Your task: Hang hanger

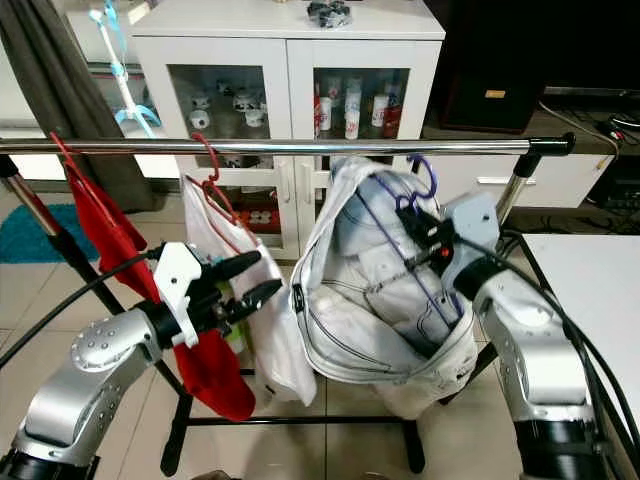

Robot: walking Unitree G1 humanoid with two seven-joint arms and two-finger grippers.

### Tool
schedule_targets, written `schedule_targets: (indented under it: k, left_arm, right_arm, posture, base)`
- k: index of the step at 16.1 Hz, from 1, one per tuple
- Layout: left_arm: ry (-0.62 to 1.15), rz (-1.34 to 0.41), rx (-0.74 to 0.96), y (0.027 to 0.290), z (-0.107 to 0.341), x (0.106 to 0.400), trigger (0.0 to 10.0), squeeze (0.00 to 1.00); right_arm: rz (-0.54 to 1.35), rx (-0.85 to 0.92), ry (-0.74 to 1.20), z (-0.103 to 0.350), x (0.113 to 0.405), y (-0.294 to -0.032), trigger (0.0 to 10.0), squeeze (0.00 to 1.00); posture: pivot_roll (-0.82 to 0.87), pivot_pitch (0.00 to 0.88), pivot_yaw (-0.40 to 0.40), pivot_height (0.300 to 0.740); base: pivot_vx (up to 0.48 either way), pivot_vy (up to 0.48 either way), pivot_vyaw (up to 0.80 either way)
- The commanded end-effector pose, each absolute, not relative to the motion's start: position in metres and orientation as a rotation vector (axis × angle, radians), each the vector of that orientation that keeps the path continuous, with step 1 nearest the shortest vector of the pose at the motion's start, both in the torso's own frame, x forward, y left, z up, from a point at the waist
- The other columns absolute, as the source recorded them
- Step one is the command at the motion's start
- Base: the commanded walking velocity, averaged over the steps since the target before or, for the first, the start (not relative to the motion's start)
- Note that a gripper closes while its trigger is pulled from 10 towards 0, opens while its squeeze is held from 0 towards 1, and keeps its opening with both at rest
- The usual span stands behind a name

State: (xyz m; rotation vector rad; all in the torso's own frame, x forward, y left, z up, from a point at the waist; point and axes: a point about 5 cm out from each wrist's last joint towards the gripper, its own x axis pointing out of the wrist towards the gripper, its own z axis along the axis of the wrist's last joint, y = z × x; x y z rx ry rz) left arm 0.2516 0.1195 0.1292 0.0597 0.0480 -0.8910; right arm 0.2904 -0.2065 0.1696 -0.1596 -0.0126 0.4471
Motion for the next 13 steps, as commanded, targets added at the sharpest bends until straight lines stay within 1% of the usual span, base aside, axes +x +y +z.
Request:
schedule_targets:
  k: [1, 2, 3, 4, 5, 6, 7, 12, 13]
  left_arm:
    - [0.025, -0.919, 0.06, 0.116, 0.136, 0.25, 10.0, 0.0]
    - [0.024, -0.921, 0.059, 0.116, 0.136, 0.25, 10.0, 0.0]
    - [0.023, -0.927, 0.06, 0.115, 0.136, 0.25, 10.0, 0.0]
    - [0.023, -0.929, 0.06, 0.115, 0.136, 0.25, 10.0, 0.0]
    - [0.023, -0.935, 0.062, 0.115, 0.136, 0.25, 10.0, 0.0]
    - [0.023, -0.936, 0.062, 0.115, 0.136, 0.25, 10.0, 0.0]
    - [0.023, -0.942, 0.066, 0.115, 0.137, 0.25, 10.0, 0.0]
    - [0.023, -0.956, 0.068, 0.113, 0.137, 0.25, 10.0, 0.0]
    - [0.021, -0.959, 0.066, 0.111, 0.138, 0.25, 10.0, 0.0]
  right_arm:
    - [0.427, -0.162, -0.109, 0.191, 0.297, -0.208, 10.0, 0.0]
    - [0.425, -0.16, -0.112, 0.192, 0.299, -0.208, 10.0, 0.0]
    - [0.412, -0.163, -0.098, 0.193, 0.307, -0.208, 10.0, 0.0]
    - [0.395, -0.171, -0.074, 0.191, 0.312, -0.209, 10.0, 0.0]
    - [0.362, -0.163, -0.024, 0.189, 0.323, -0.209, 10.0, 0.0]
    - [0.355, -0.154, -0.015, 0.188, 0.326, -0.209, 10.0, 0.0]
    - [0.341, -0.107, 0.018, 0.186, 0.337, -0.206, 10.0, 0.0]
    - [0.325, -0.112, 0.064, 0.19, 0.364, -0.198, 10.0, 0.0]
    - [0.341, -0.136, 0.139, 0.183, 0.367, -0.196, 10.0, 0.0]
  posture:
    - [-0.14, 0.0, 0.038, 0.74]
    - [-0.14, 0.0, 0.038, 0.74]
    - [-0.14, 0.0, 0.04, 0.74]
    - [-0.14, 0.0, 0.04, 0.74]
    - [-0.14, 0.0, 0.042, 0.74]
    - [-0.14, 0.0, 0.042, 0.74]
    - [-0.14, 0.0, 0.043, 0.74]
    - [-0.14, 0.0, 0.047, 0.74]
    - [-0.14, 0.0, 0.042, 0.74]
  base:
    - [0.0, 0.0, 0.0]
    - [0.0, 0.0, 0.0]
    - [0.0, 0.0, 0.0]
    - [0.0, 0.0, 0.0]
    - [0.0, 0.0, 0.0]
    - [0.0, 0.0, 0.0]
    - [0.0, 0.0, 0.0]
    - [0.0, 0.0, 0.0]
    - [0.0, 0.0, 0.0]
